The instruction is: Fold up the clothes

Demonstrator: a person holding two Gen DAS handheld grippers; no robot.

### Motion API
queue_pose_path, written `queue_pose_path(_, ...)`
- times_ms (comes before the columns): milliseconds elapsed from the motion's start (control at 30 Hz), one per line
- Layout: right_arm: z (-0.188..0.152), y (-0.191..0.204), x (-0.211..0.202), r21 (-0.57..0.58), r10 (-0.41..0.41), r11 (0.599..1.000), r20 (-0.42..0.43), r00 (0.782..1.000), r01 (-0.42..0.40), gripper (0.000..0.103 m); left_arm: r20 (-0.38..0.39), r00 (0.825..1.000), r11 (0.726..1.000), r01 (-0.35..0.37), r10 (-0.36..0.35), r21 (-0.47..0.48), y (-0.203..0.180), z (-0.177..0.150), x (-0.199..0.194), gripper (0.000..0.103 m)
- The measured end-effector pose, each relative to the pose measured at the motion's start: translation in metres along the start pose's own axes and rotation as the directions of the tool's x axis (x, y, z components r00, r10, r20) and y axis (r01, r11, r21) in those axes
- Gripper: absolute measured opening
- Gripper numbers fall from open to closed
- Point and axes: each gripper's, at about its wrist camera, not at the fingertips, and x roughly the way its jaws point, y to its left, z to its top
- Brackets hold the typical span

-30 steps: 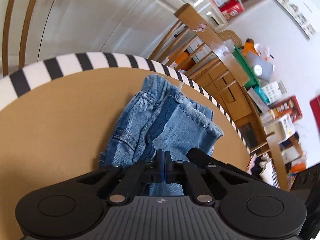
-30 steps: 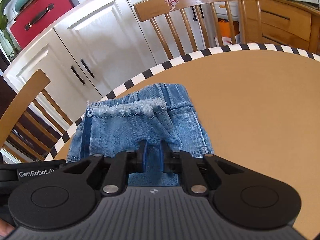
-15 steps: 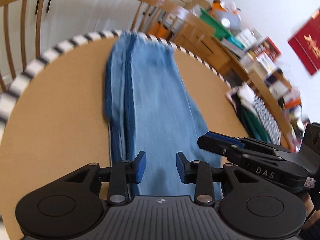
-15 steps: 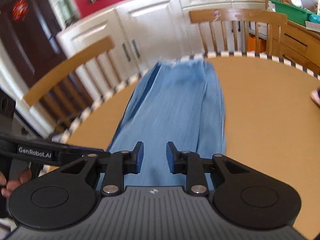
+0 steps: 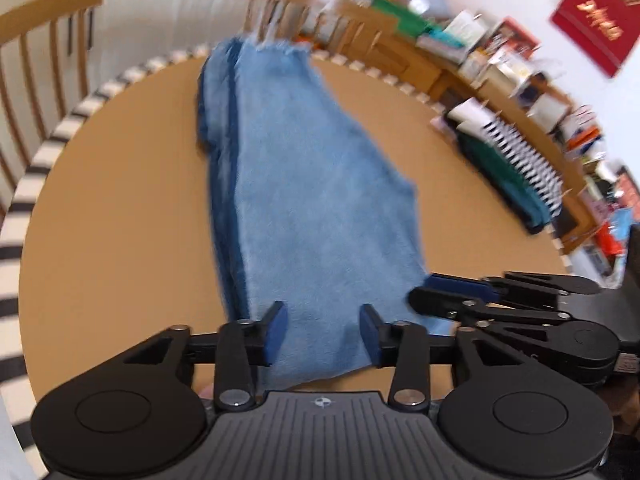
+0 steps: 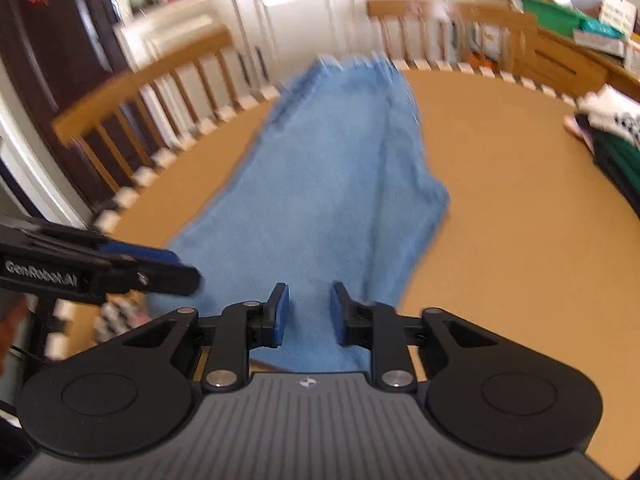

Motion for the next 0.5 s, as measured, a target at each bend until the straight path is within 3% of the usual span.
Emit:
queue_pose_path(67, -0.010, 0.000, 0.007, -0.001, -0.008, 1.000, 0.015, 1.000, 0.008, 0.019, 0.006, 1.000, 0.999, -0.025, 0.025, 0.045, 0.001, -0.011, 0.007, 0.029)
queue_pose_path(133, -0.021, 0.009, 0.010, -0.087, -0.039, 0.995, 0.069, 0.997, 0.045, 0.019, 0.035, 0.999, 0.995, -0.044, 0.041, 0.093, -0.001, -0.015, 0.012, 0.023)
queue_pose_path(200, -0.023, 0.019, 0.008, -0.170, -0.076, 0.982, 0.083, 0.994, 0.089, 0.019, 0.032, 0.998, 0.996, -0.050, 0.048, 0.074, -0.001, -0.013, 0.011, 0.022)
queue_pose_path(267, -0.017, 0.025, -0.003, -0.168, -0.092, 0.980, 0.081, 0.992, 0.105, 0.022, 0.061, 0.996, 0.998, -0.065, 0.064, 0.015, 0.000, -0.009, -0.001, 0.018)
queue_pose_path(333, -0.016, 0.028, -0.032, -0.141, -0.037, 0.988, 0.157, 0.987, 0.060, 0.024, 0.118, 0.990, 0.997, -0.072, 0.074, -0.016, -0.003, -0.007, -0.017, 0.035)
queue_pose_path(400, -0.020, 0.032, -0.040, -0.156, -0.005, 0.987, 0.152, 0.988, 0.029, 0.026, 0.163, 0.986, 0.999, -0.026, 0.020, 0.032, -0.012, -0.013, -0.026, 0.038)
queue_pose_path(500, -0.029, 0.033, -0.025, -0.152, 0.002, 0.988, 0.080, 0.997, 0.010, 0.025, 0.099, 0.995, 0.997, 0.019, -0.026, 0.069, -0.022, -0.024, -0.007, 0.038)
